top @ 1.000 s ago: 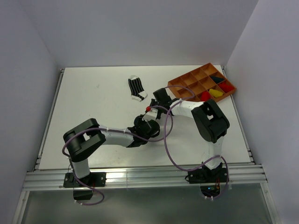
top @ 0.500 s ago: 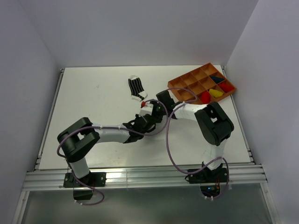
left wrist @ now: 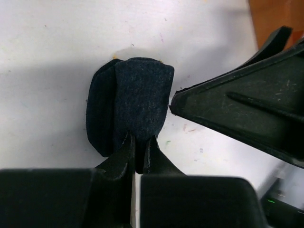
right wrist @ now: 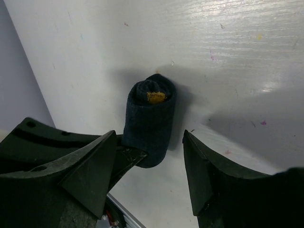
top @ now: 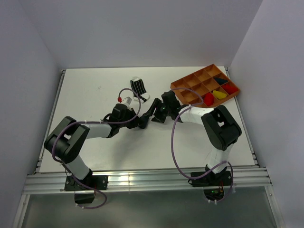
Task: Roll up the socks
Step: Roll the sock at the center of the board.
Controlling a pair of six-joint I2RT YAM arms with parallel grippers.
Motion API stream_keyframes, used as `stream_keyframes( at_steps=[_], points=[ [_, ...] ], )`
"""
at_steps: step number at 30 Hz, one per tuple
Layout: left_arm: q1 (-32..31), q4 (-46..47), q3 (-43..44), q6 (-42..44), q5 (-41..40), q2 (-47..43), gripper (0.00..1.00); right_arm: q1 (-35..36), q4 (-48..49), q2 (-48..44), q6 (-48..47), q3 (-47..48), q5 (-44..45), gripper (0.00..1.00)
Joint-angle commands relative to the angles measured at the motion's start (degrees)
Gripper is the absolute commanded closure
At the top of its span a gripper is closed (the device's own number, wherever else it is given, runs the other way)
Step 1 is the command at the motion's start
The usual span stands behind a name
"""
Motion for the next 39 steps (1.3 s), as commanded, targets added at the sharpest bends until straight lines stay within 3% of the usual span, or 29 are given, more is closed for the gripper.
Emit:
stream_keyframes(
  at_steps=[1, 10, 14, 17, 18, 21, 23, 24, 25, 28, 32, 37, 39],
  points=[
    [2.81, 5.59, -3.73, -6.88, 13.16, 3.69, 0.99, 0.11, 3.05, -0.28, 0.98, -0.13, 0.07, 0.34],
    [3.61, 6.05, -3.47, -8.29, 15.19, 7.12, 0.99, 0.46, 3.05, 4.29, 1.86, 1.27, 0.77, 0.36],
    [3.61, 6.75, -3.82, -8.64, 15.89, 7.65, 0.99, 0.46, 3.05, 5.35, 1.86, 1.27, 1.39, 0.42],
    [3.61, 7.98, -4.26, -9.26, 17.21, 8.44, 0.99, 0.46, 2.87, 5.79, 1.33, 1.27, 1.83, 0.57],
    [3.61, 8.51, -4.26, -9.43, 17.48, 8.71, 0.99, 0.46, 2.7, 5.96, 0.99, 1.27, 1.92, 0.72],
    [3.61, 9.3, -4.96, -9.61, 17.4, 8.89, 0.99, 0.46, 0.68, 5.7, -0.24, 1.8, 2.88, 1.0],
    [3.61, 8.87, -5.58, -8.56, 16.26, 7.05, 0.96, 0.46, -1.78, 5.35, -1.12, 2.5, 3.67, 1.0],
    [3.43, 8.34, -5.93, -7.95, 13.9, 4.6, 0.93, 0.46, -2.66, 5.26, -1.74, 2.85, 4.02, 1.0],
    [3.26, 5.9, -5.84, -6.29, 11.88, 3.19, 0.79, 0.46, -4.23, 5.09, -2.09, 3.2, 4.2, 1.0],
    [1.42, -0.25, -4.35, -1.72, 3.88, -2.26, 0.58, 0.55, -7.48, 5.08, -2.8, 4.52, 4.73, 1.0],
    [-4.55, -7.37, -1.19, 4.18, -11.4, -7.37, 0.51, 0.72, -10.48, 5.44, -3.32, 6.28, 4.73, 1.0],
    [-16.33, -12.32, 4.26, 11.9, -33.26, -8.7, 0.51, 1.25, -12.59, 5.7, -3.94, 7.42, 4.55, 1.0],
    [-20.27, -12.5, 6.01, 14.02, -38.22, -7.65, 0.51, 1.25, -12.69, 5.87, -4.03, 7.78, 4.29, 1.0]
  ],
)
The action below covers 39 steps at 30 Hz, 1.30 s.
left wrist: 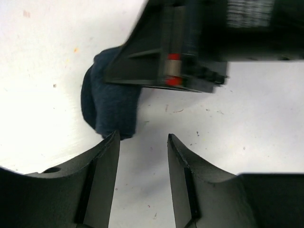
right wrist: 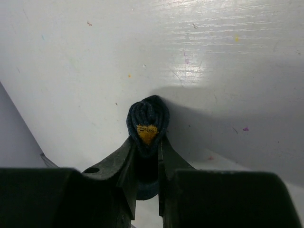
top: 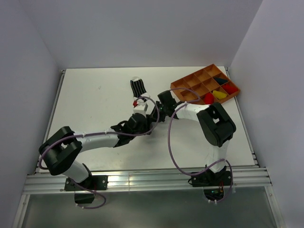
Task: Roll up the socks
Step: Roll the sock at the center of the board.
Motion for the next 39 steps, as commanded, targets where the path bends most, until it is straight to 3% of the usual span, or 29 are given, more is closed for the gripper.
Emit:
stream_keyframes(
  at_steps=[1, 2, 8, 21, 26, 30, 33, 37, 39],
  points=[
    [-5.5, -2.92, 3.94, 8.93, -17.82, -0.08, 0.51, 0.42, -3.7, 1.09, -1.62, 1.85, 1.86, 1.0],
    [-7.33, -2.57, 4.9, 9.99, -21.93, 0.45, 0.51, 0.51, -3.7, 1.26, -1.71, 2.12, 1.86, 1.0],
    [-10.95, -2.48, 8.78, 15.45, -28.64, 7.04, 0.51, 0.69, -4.32, 1.61, -1.89, 2.56, 1.34, 1.0],
    [-11.57, -4.94, 12.47, 14.76, -28.3, 19.61, 0.59, 0.77, -4.76, 1.27, -2.15, 3.17, -0.16, 1.0],
    [-11.05, -8.54, 14.32, 12.65, -29.0, 22.34, 0.76, 0.77, -4.76, 0.65, -2.33, 2.91, -0.42, 1.0],
    [-9.82, -10.65, 14.41, 10.89, -28.74, 22.16, 0.99, 0.69, -4.41, 0.12, -2.24, 2.73, -1.12, 1.0],
    [-8.59, -10.22, 13.0, 10.01, -24.71, 19.8, 0.99, 0.69, -3.09, -0.93, -2.5, 1.95, -1.21, 0.87],
    [-5.78, -7.5, 10.19, 7.46, -13.47, 15.23, 0.99, 0.69, -0.29, -3.65, -2.07, -0.6, 0.36, 0.53],
    [-3.32, -6.79, 8.7, 5.62, -7.07, 12.5, 0.99, 0.6, 2.34, -5.41, -1.45, -2.53, 1.51, 0.41]
  ],
)
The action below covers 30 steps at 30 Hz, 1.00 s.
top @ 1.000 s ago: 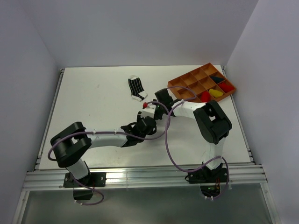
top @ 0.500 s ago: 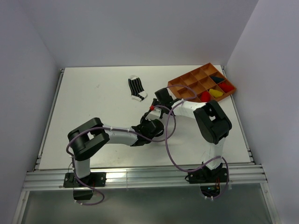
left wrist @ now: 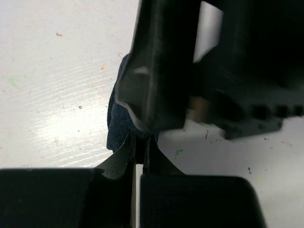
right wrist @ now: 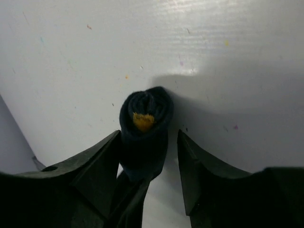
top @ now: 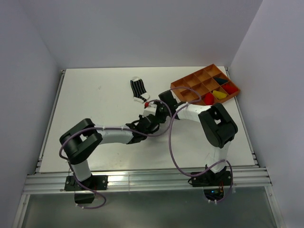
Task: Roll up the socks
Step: Roll the sock at the center of the board, then pick up the sock at the center of the board.
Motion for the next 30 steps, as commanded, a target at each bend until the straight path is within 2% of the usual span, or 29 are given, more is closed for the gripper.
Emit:
stream_keyframes(
  at_steps=[1, 4, 10, 14, 26, 30],
  points=[
    [4.53, -1.13, -3.17, -4.81, 15.89, -2.98, 0.99, 0.71, 3.71, -5.09, 1.02, -3.39, 0.33, 0.38],
    [7.87, 0.89, -6.15, -7.27, 23.62, -6.14, 0.99, 0.71, 7.67, -6.76, 2.43, -5.85, 0.95, 0.32],
    [15.87, 7.48, -10.9, -13.51, 38.99, -8.52, 0.99, 1.15, 10.31, -6.24, 3.84, -6.74, 0.6, 0.31],
    [19.3, 10.91, -12.58, -17.02, 44.37, -7.47, 0.99, 2.11, 10.05, -4.48, 4.1, -5.86, 0.86, 0.31],
    [23.35, 18.73, -16.62, -24.23, 52.47, -4.83, 0.99, 4.05, 8.73, 0.62, 4.72, -3.49, 2.35, 0.31],
    [23.96, 23.21, -19.08, -27.4, 54.75, -3.78, 0.99, 4.05, 7.25, 2.2, 3.58, -2.0, 2.0, 0.36]
  ],
)
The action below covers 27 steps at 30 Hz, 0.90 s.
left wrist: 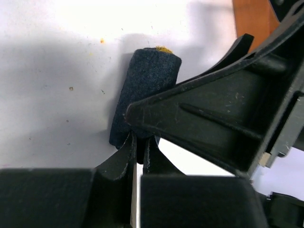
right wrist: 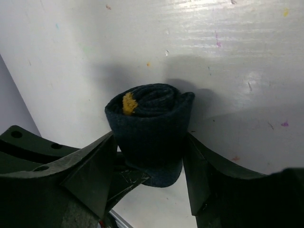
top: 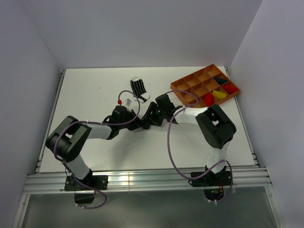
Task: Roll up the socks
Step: Pick up the sock at the center of the board.
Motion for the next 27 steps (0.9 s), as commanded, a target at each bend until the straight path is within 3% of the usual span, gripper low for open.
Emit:
stream_keyframes(
  at_steps=[1, 4, 8, 9, 10, 13, 20, 27],
  points=[
    [-0.12, 2.69, -3.13, -3.86, 5.6, 2.41, 0.99, 0.66, -1.31, 3.19, -1.36, 2.49, 1.74, 0.37],
    [0.75, 6.03, -4.53, -5.89, 7.62, 3.9, 0.99, 0.66, -2.97, 5.2, -2.42, 3.89, 0.95, 0.48],
    [1.72, 7.71, -5.24, -6.68, 8.51, 4.52, 0.99, 0.75, -4.73, 5.56, -4.17, 5.04, 0.51, 0.78],
    [1.72, 7.36, -5.24, -6.68, 8.33, 4.43, 0.99, 0.75, -5.61, 5.13, -5.22, 5.47, 1.03, 0.94],
    [1.81, 7.1, -5.16, -6.25, 8.15, 3.91, 0.99, 0.66, -6.14, 4.6, -5.84, 5.74, 1.47, 1.0],
    [1.81, 4.3, -4.63, -4.32, 6.05, 1.46, 0.96, 0.66, -8.51, 2.5, -9.0, 6.62, 3.4, 1.0],
    [1.81, -7.2, -2.7, 0.26, -4.14, -8.65, 0.55, -0.04, -16.06, -2.69, -19.1, 10.48, 8.49, 1.0],
    [1.9, -21.28, 1.95, 4.92, -17.13, -21.91, 0.38, -3.72, -22.75, -9.89, -25.88, 12.42, 12.11, 1.0]
  ],
)
